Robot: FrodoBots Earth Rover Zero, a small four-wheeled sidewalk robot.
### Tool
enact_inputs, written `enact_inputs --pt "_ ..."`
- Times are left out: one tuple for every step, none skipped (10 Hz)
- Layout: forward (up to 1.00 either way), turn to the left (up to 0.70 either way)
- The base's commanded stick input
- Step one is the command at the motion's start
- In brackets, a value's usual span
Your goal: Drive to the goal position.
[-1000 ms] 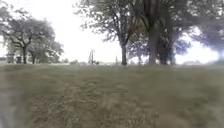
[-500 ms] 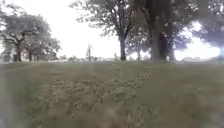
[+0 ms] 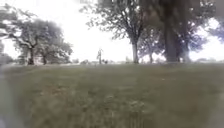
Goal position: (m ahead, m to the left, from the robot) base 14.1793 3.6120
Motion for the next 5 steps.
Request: enact_inputs --pt "1.00 0.00" --pt "1.00 0.00" --pt "1.00 0.00" --pt "1.00 0.00" --pt "1.00 0.00"
